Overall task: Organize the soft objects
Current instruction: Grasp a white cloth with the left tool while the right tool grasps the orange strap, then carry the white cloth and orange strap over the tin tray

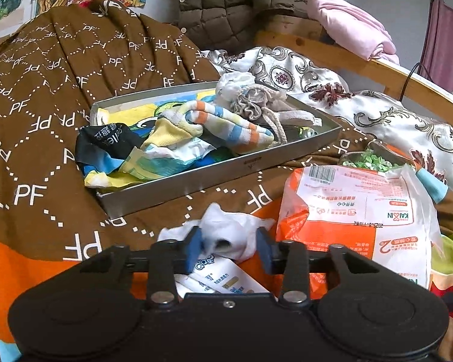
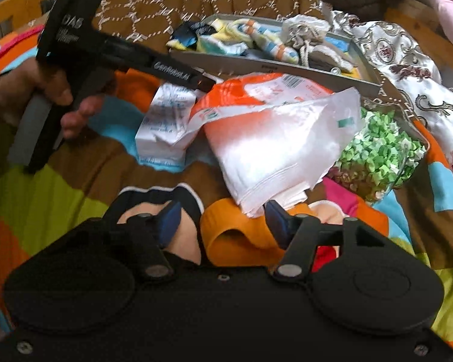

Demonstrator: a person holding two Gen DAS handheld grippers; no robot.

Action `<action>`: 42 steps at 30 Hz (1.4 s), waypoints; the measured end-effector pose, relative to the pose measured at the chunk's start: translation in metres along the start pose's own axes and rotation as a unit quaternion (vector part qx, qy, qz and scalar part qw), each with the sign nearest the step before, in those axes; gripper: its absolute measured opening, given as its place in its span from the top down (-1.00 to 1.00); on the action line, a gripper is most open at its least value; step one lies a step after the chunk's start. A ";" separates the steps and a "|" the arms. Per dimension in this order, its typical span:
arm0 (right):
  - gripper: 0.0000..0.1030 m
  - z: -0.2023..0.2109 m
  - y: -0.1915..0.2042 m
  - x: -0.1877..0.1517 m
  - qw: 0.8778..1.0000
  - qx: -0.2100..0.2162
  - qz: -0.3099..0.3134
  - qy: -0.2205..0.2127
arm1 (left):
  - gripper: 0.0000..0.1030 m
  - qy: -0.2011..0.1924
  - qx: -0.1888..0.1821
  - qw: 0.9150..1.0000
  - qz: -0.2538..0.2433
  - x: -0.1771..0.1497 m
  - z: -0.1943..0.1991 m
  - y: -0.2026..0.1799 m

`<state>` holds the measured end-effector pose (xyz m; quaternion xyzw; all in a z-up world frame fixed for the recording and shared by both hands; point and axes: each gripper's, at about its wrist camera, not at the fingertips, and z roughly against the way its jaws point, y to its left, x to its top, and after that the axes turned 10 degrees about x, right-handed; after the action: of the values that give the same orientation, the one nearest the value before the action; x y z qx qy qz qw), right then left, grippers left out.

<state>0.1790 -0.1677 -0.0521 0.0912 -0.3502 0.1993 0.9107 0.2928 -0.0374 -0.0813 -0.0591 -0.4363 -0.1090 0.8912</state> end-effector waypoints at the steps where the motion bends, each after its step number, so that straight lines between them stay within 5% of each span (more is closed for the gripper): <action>1: 0.10 0.001 0.002 -0.004 1.000 0.001 0.004 0.003 | 0.37 -0.001 0.000 1.000 -0.003 0.000 0.001 -0.001; 12: 0.58 -0.006 0.012 -0.006 1.000 -0.009 0.015 0.016 | 0.90 0.008 -0.014 0.998 -0.054 -0.007 0.012 -0.025; 26: 0.82 0.015 0.013 -0.003 0.999 0.000 0.031 -0.025 | 0.93 0.036 -0.017 0.999 -0.011 -0.006 0.069 -0.034; 42: 0.83 0.078 0.020 -0.003 0.987 0.011 0.039 -0.157 | 0.93 0.007 0.000 0.997 0.082 -0.021 0.148 -0.042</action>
<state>0.1217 -0.1743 0.0041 0.1178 -0.4899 0.2217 0.8349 0.1571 -0.0454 -0.0071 -0.0936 -0.4240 -0.0362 0.9001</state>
